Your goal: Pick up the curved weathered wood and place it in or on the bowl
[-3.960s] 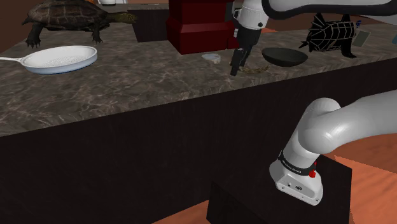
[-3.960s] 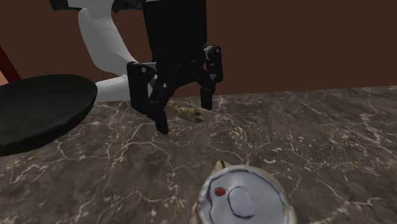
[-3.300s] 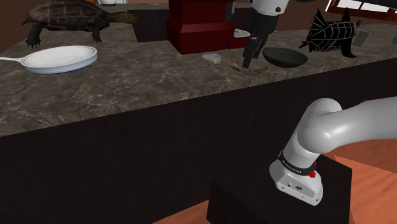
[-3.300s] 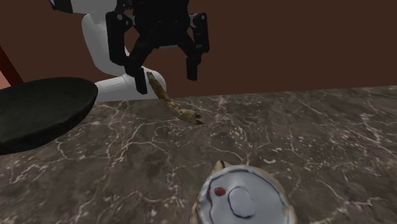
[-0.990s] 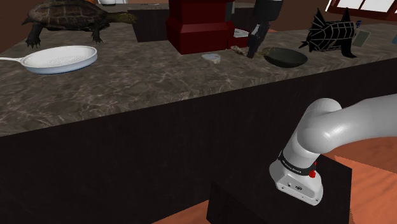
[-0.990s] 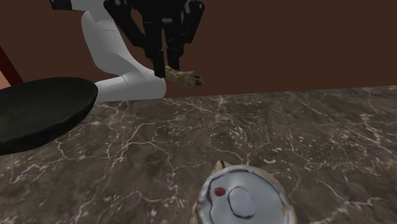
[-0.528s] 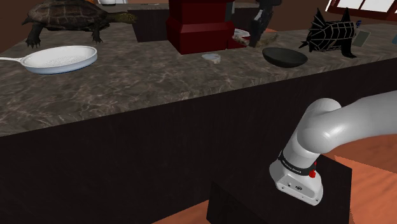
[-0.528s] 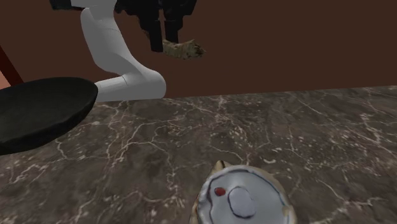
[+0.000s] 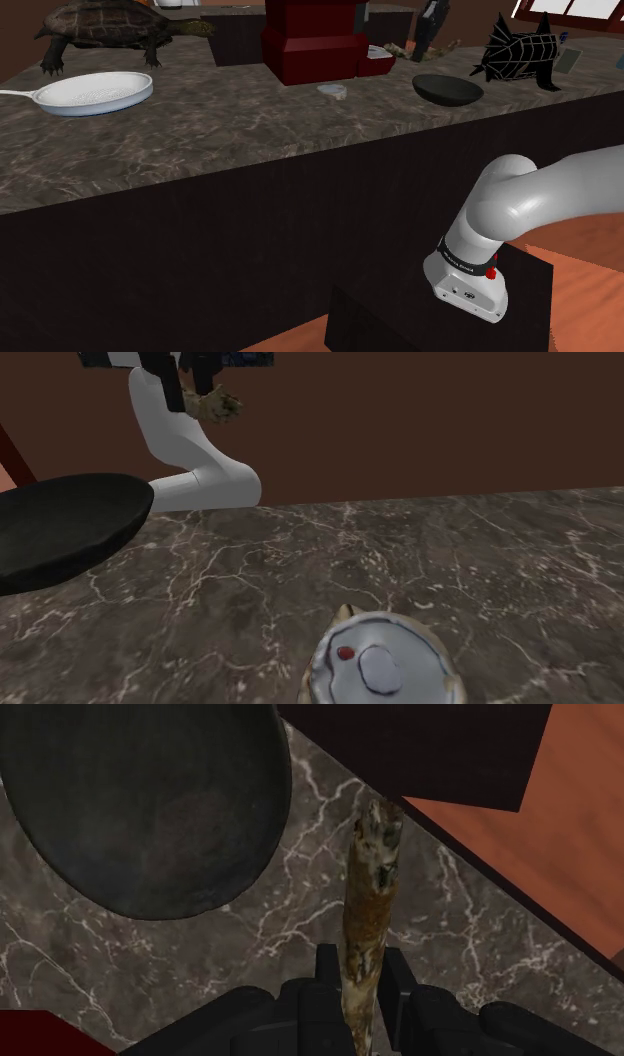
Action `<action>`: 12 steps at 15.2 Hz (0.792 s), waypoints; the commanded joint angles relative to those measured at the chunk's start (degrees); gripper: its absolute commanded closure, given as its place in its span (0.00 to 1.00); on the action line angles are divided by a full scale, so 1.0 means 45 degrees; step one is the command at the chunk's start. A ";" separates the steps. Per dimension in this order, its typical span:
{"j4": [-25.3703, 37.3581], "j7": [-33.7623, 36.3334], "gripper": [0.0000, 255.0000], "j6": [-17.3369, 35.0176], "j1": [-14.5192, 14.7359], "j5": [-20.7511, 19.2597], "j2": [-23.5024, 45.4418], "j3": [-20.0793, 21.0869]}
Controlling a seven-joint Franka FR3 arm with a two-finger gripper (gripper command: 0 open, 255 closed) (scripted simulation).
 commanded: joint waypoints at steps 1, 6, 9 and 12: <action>-0.0193 -0.0591 1.00 -0.0046 -0.0070 -0.0375 -0.0283 -0.0560; -0.0279 -0.2052 1.00 -0.0230 -0.0241 -0.1373 -0.0744 -0.1970; -0.0170 -0.2932 1.00 -0.0304 -0.0312 -0.1997 -0.0875 -0.2838; -0.0590 -0.3240 1.00 -0.0059 -0.0367 -0.2288 -0.1129 -0.3215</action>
